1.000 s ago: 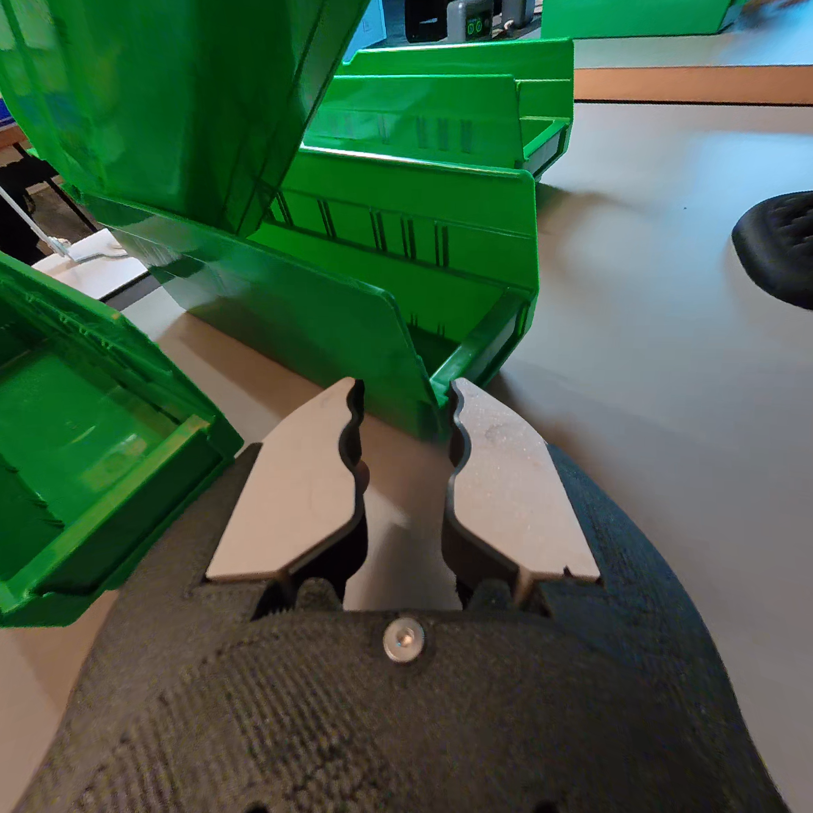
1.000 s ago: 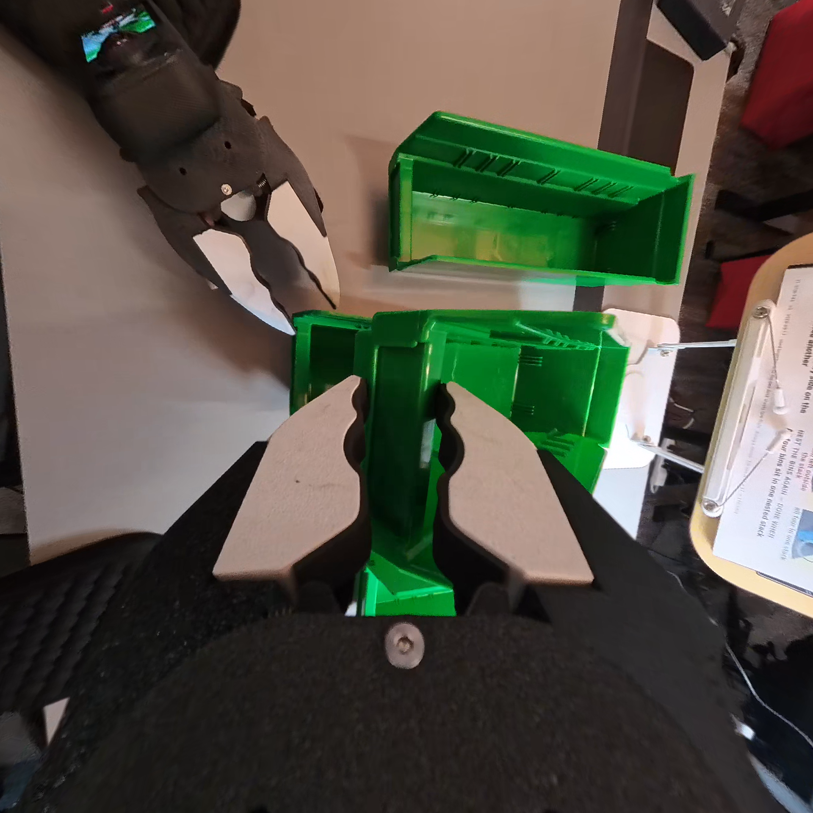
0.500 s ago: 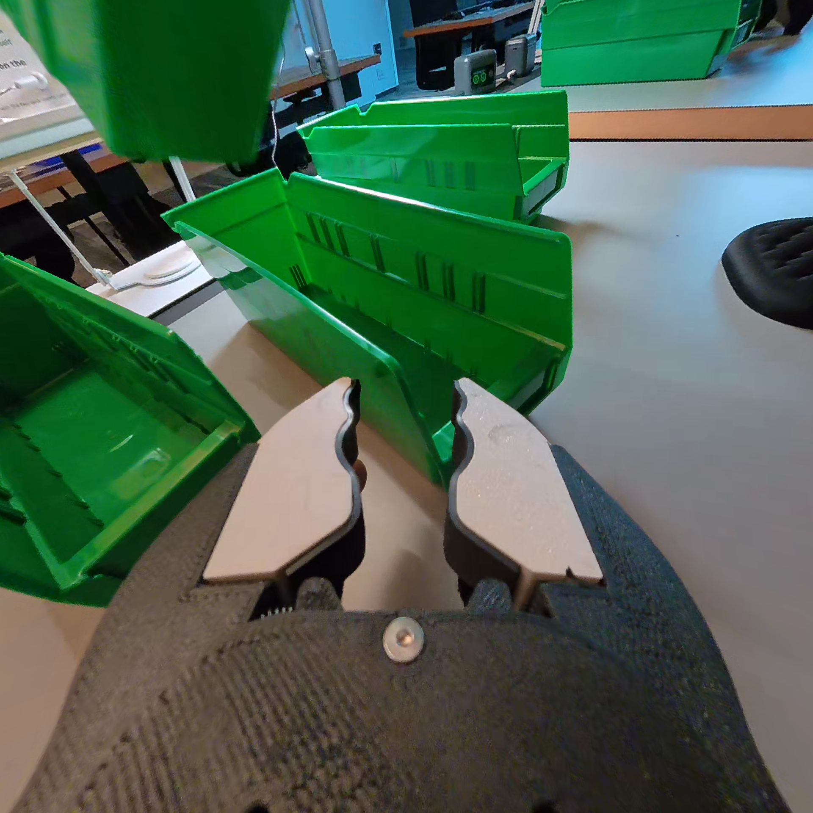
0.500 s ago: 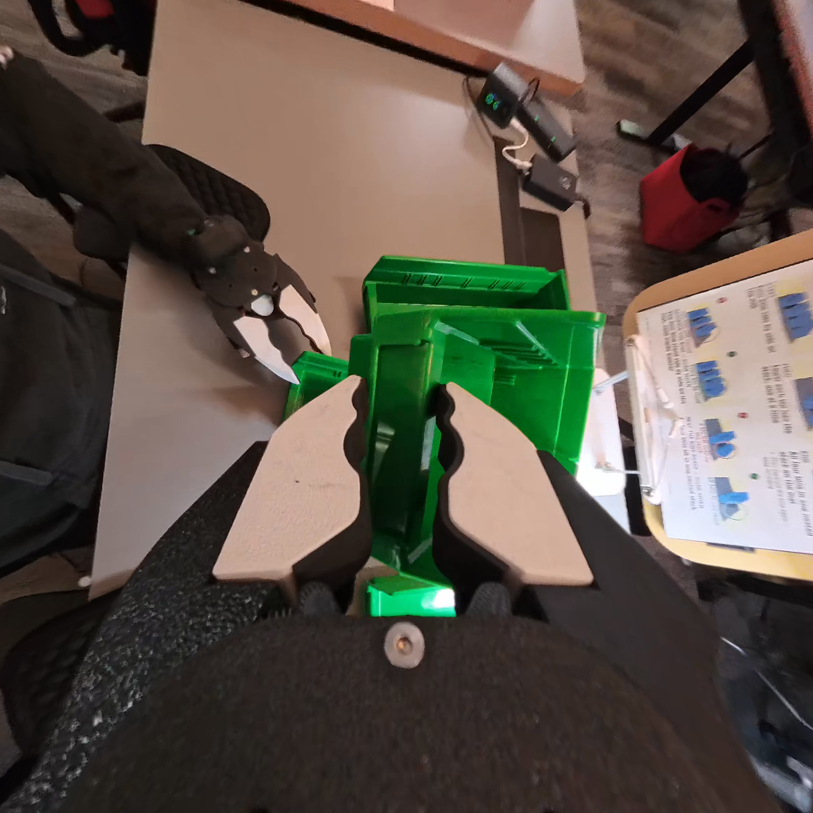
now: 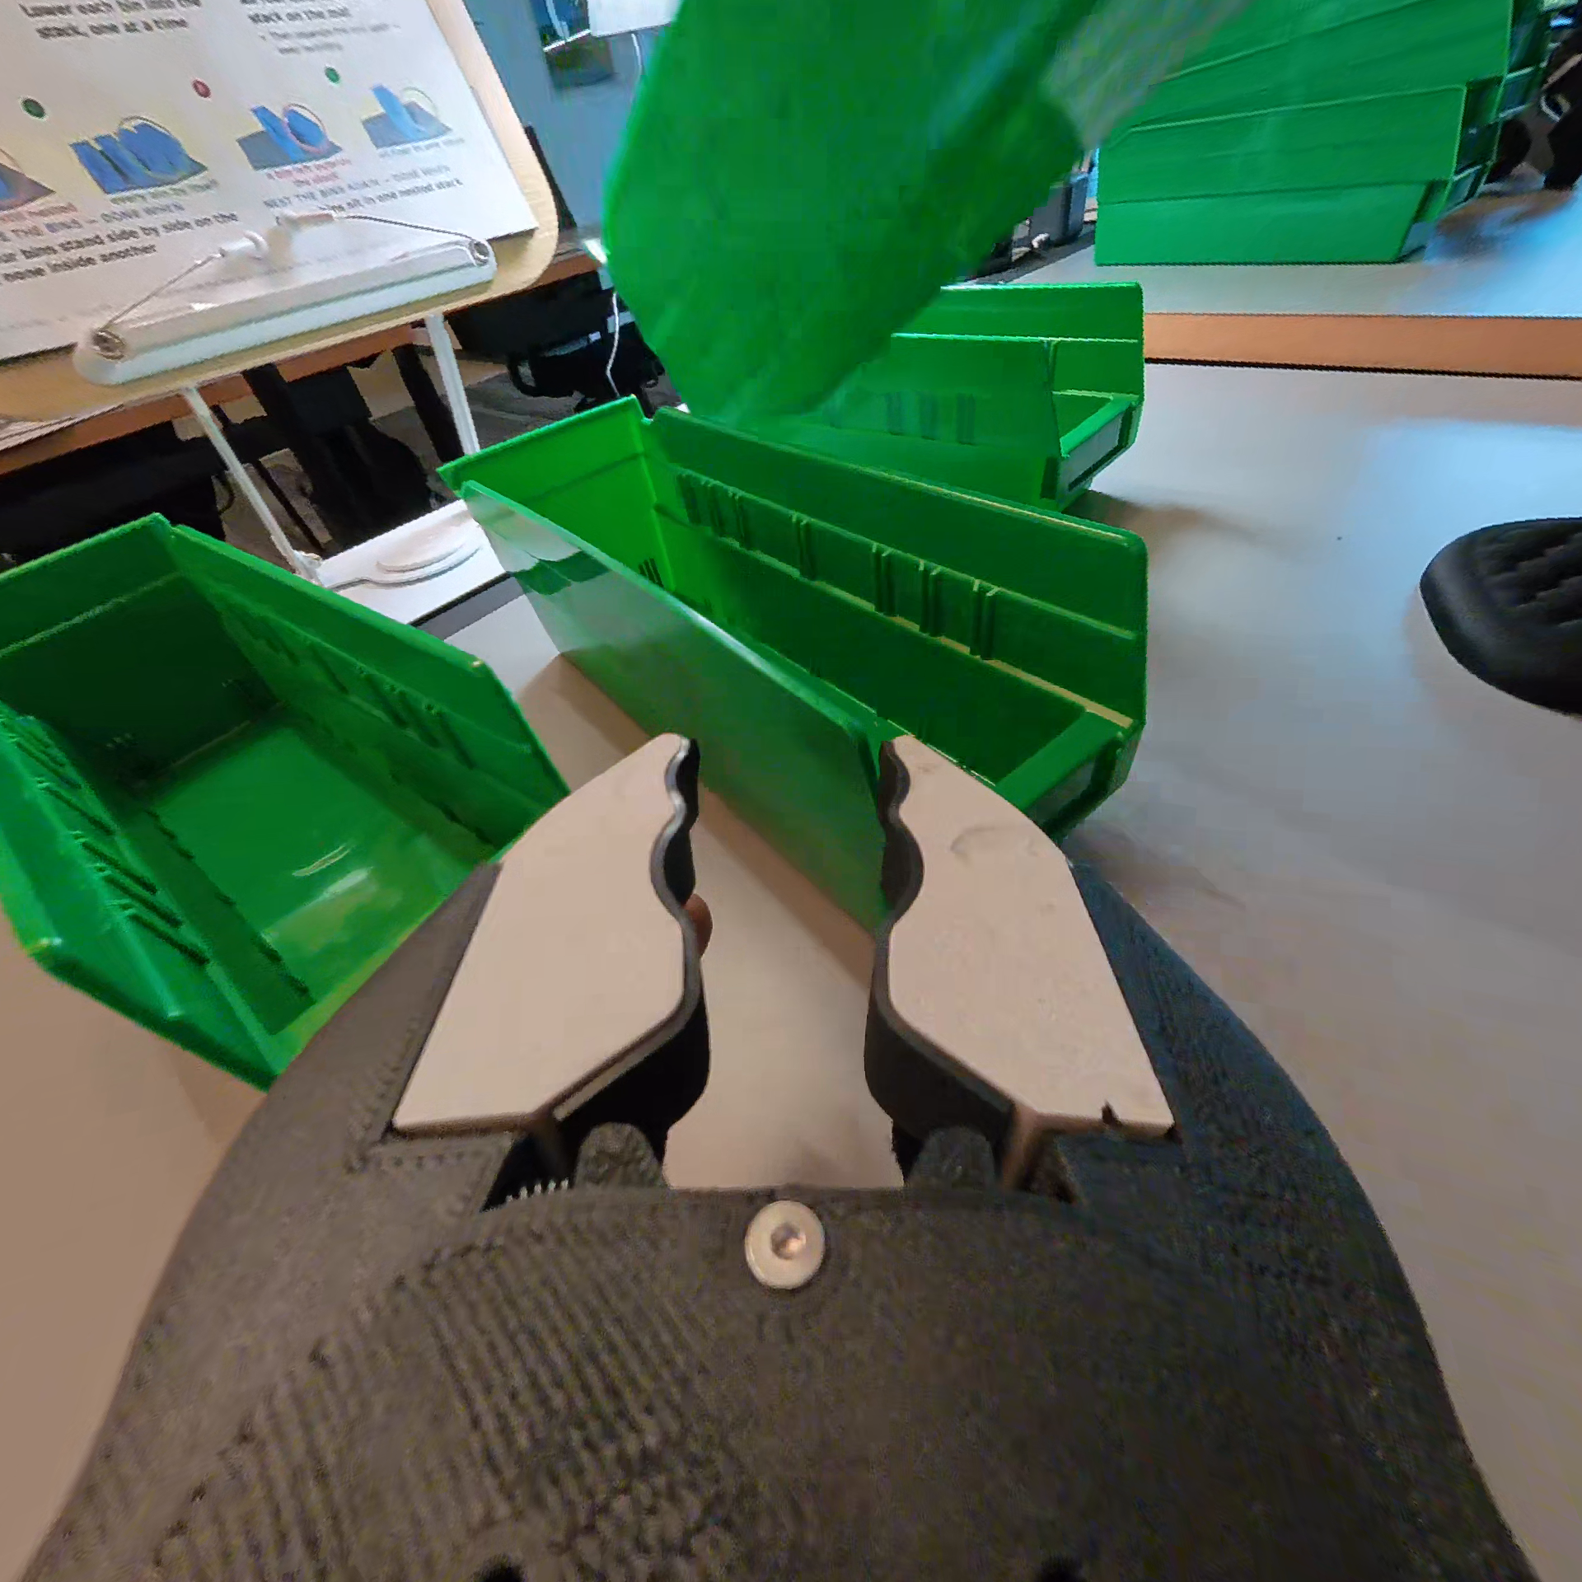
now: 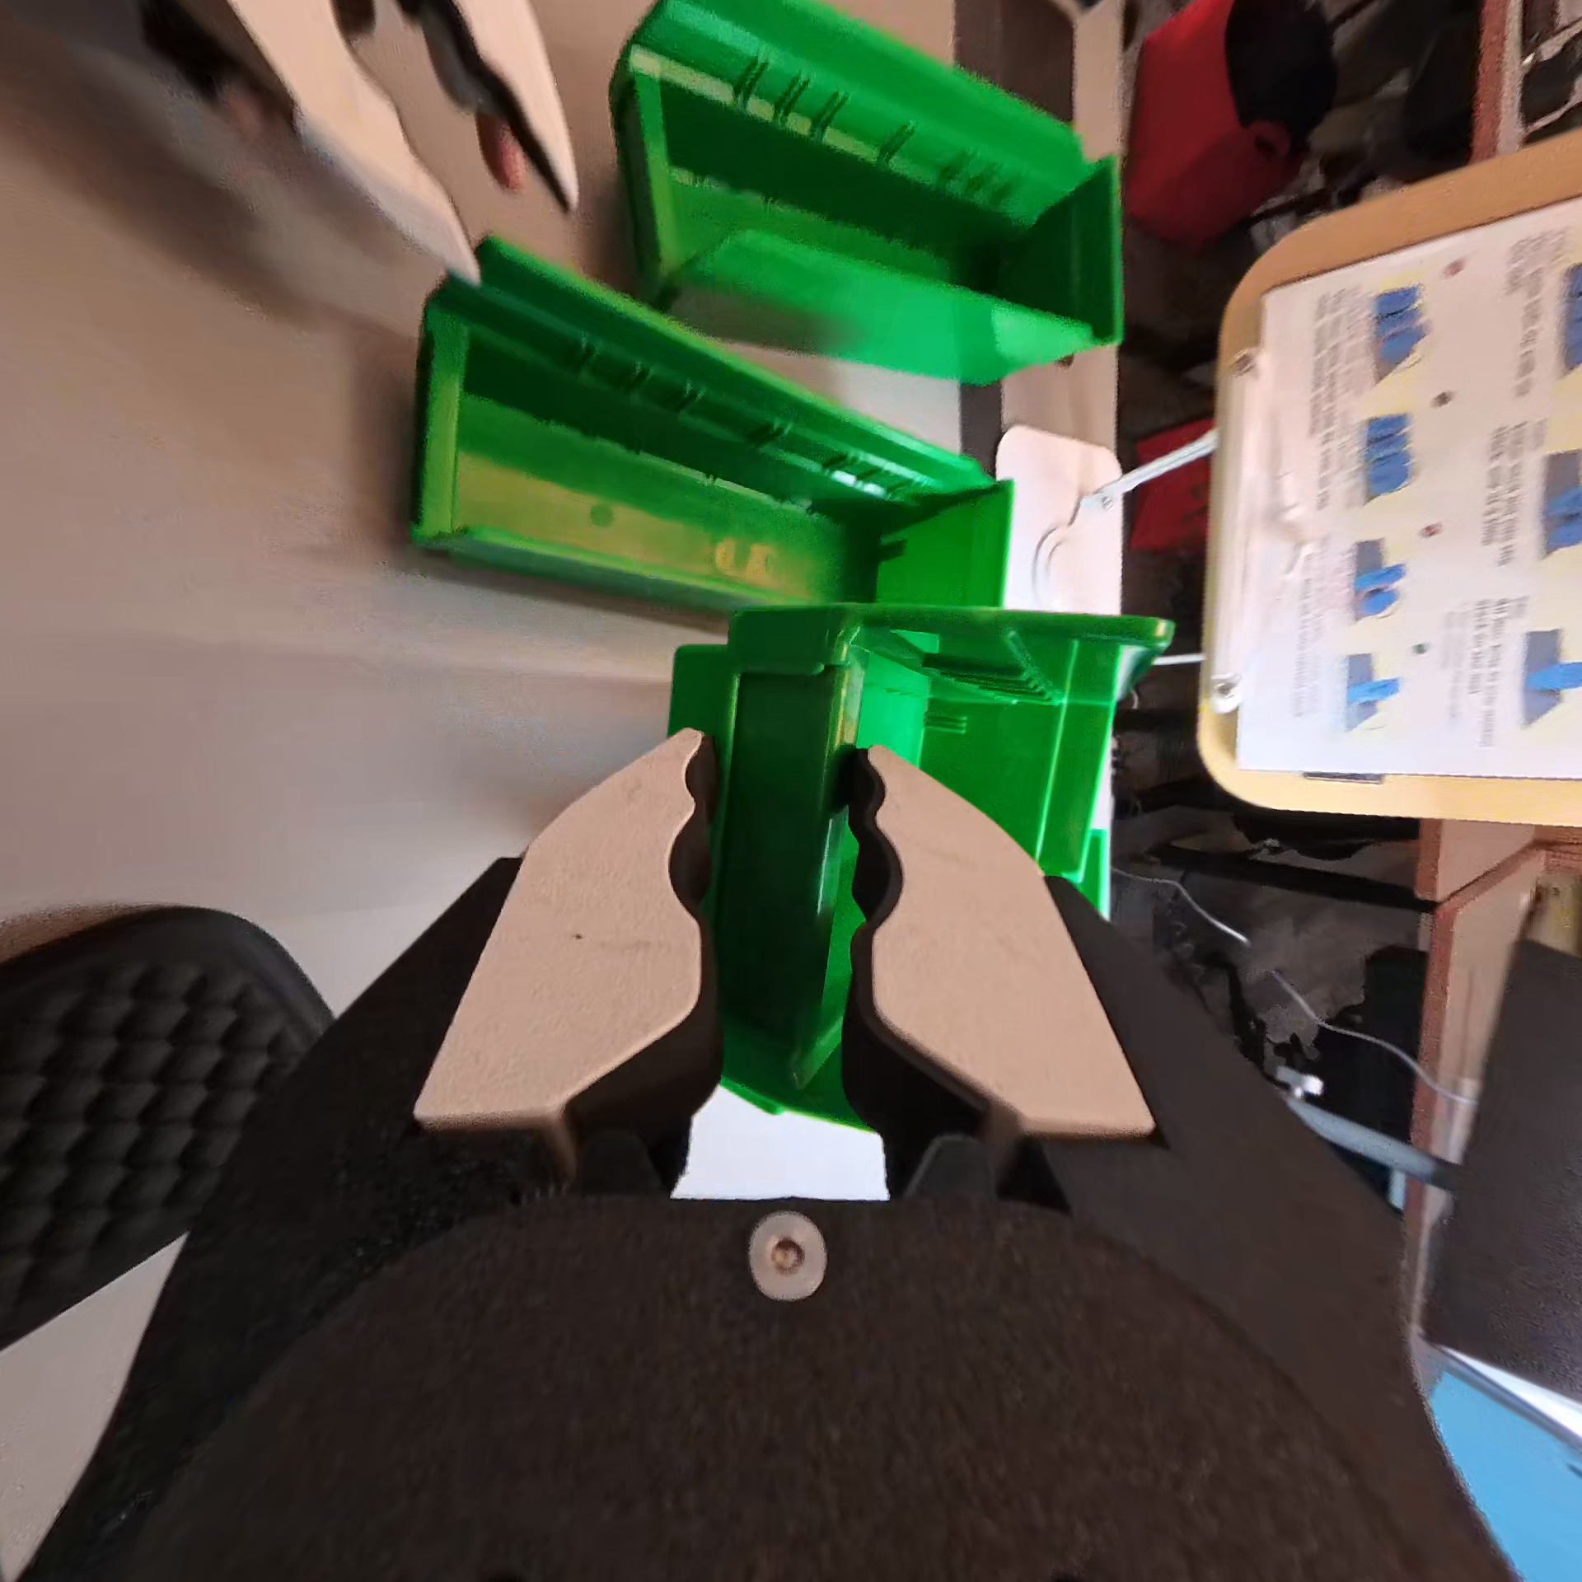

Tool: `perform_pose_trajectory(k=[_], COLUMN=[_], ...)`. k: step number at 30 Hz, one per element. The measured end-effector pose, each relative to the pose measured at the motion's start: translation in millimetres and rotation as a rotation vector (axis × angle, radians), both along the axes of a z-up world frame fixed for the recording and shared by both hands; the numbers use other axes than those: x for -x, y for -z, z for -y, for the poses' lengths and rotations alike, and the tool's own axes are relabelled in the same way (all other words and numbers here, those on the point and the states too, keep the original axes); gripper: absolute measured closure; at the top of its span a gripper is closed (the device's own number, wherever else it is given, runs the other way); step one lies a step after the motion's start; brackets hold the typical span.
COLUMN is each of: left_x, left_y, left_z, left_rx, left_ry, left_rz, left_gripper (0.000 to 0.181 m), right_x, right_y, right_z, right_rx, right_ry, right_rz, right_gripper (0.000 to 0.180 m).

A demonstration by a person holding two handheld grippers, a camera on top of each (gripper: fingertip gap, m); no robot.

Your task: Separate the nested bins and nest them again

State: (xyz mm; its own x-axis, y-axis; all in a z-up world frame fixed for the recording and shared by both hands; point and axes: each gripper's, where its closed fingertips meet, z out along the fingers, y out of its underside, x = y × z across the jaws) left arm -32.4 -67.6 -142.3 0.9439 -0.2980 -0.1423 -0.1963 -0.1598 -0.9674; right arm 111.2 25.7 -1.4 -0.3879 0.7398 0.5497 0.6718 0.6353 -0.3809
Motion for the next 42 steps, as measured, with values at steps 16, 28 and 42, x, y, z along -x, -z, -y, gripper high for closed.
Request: perform_pose_trajectory(k=[16, 28, 42], left_x=[10.7, 9.9, 11.5], left_y=[-1.3, 0.2, -3.0], left_z=[1.4, 2.6, 3.0], left_rx=[-0.003, -0.002, -0.012], left_ry=[-0.021, -0.015, -0.022], left_rz=[0.015, 0.005, 0.009], left_gripper=[0.138, 0.139, 0.138], right_x=[30.8, 34.0, -7.3], right_y=[153.8, 204.3, 102.8], right_z=[-35.2, -62.0, 8.3], right_rx=[-0.262, -0.181, 0.335], right_ry=[-0.049, 0.018, 0.205], right_rz=[-0.026, 0.054, -0.618], right_gripper=[0.149, 0.144, 0.128])
